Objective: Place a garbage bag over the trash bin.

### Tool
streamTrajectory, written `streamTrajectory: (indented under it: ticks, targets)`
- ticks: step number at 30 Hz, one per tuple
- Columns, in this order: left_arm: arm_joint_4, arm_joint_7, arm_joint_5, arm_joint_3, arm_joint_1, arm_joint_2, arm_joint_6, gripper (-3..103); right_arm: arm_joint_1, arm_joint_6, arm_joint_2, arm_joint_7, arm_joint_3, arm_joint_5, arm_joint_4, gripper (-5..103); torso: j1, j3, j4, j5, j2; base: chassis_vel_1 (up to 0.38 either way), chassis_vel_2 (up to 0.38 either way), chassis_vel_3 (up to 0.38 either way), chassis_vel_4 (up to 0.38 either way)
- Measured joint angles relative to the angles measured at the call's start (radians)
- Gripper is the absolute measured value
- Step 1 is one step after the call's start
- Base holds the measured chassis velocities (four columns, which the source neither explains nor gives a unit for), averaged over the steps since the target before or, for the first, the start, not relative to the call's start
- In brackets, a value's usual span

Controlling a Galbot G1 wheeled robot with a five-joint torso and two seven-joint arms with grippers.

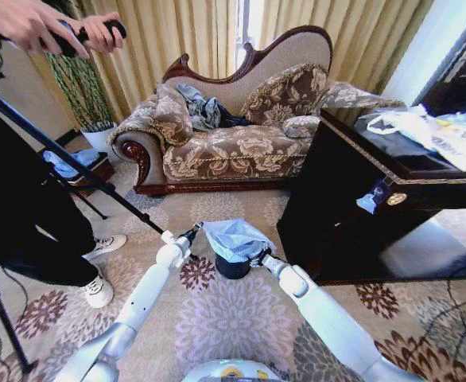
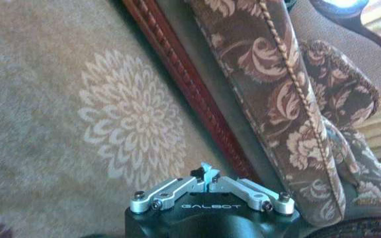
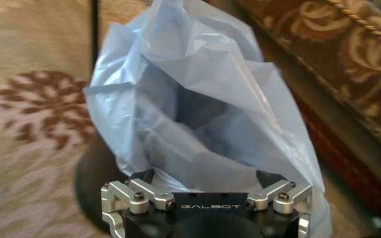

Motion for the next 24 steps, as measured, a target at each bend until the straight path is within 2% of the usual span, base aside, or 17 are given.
streamTrajectory:
  ticks: [6,7,9,10,11,12,13,14,16,17,18,20,24]
  targets:
    - [-0.037,0.004,0.033,0.0,0.036,0.012,0.0,-1,-0.065,0.007,-0.017,-0.007,0.019,0.035,0.055,100,0.0,0.0,-0.0002,0.0003,0.0,0.0,0.0,0.0,0.0]
    - [-0.04,0.005,0.04,-0.001,0.039,0.018,0.0,4,-0.071,0.006,-0.02,-0.006,0.021,0.051,0.064,100,0.0,0.0,-0.0001,-0.0001,0.0,0.0,0.0,0.0,0.0]
    - [-0.043,0.005,0.046,-0.002,0.042,0.022,0.0,4,-0.078,0.004,-0.022,-0.005,0.023,0.067,0.072,100,0.0,0.0,-0.0001,-0.0001,0.0,0.0,0.0,0.0,0.0]
    - [-0.048,0.006,0.052,-0.003,0.046,0.028,0.0,10,-0.085,0.002,-0.024,-0.002,0.025,0.08,0.08,100,0.0,0.0,-0.0002,0.0,0.0,0.0,0.0,0.0,0.0]
    - [-0.056,0.008,0.063,-0.003,0.052,0.037,-0.001,10,-0.093,0.001,-0.026,0.0,0.03,0.093,0.09,100,0.0,0.0,-0.0001,0.0003,0.0,0.0,0.0,0.0,0.0]
    - [-0.069,0.011,0.09,0.0,0.065,0.054,-0.006,21,-0.112,0.0,-0.033,0.004,0.042,0.12,0.118,100,0.0,0.0,-0.0001,0.0,0.0,0.0,0.0,0.0,0.0]
    - [-0.069,0.011,0.09,0.0,0.065,0.054,-0.006,21,-0.112,0.0,-0.033,0.004,0.042,0.12,0.118,100,0.0,0.0,-0.0001,0.0,0.0,0.0,0.0,0.0,0.0]
    - [-0.08,0.016,0.108,0.003,0.074,0.067,-0.01,26,-0.127,-0.001,-0.038,0.009,0.052,0.137,0.138,100,0.0,0.0,-0.0002,-0.0001,0.0,0.0,0.0,0.0,0.0]
    - [-0.085,0.018,0.117,0.005,0.08,0.075,-0.011,26,-0.136,-0.002,-0.042,0.012,0.059,0.148,0.152,100,0.0,0.0,-0.0002,0.0,0.0,0.0,0.0,0.0,0.0]
    - [-0.107,0.025,0.147,0.01,0.097,0.102,-0.018,37,-0.163,-0.005,-0.051,0.018,0.082,0.175,0.191,100,0.0,0.0,0.0,-0.0003,0.0,0.0,0.0,0.0,0.0]
    - [-0.12,0.03,0.167,0.013,0.106,0.118,-0.023,43,-0.181,-0.005,-0.055,0.024,0.096,0.189,0.212,100,0.0,0.0,-0.0001,0.0,0.0,0.0,0.0,0.0,0.0]
    - [-0.133,0.033,0.187,0.018,0.115,0.133,-0.031,43,-0.201,-0.004,-0.058,0.028,0.111,0.196,0.23,100,0.0,0.0,-0.0001,0.0003,0.0,0.0,0.0,0.0,0.0]
    - [-0.161,0.046,0.281,0.035,0.136,0.177,-0.059,65,-0.277,0.005,-0.064,0.036,0.163,0.209,0.292,100,0.0,0.0,-0.0001,0.0003,0.0,0.0,0.0,0.0,0.0]
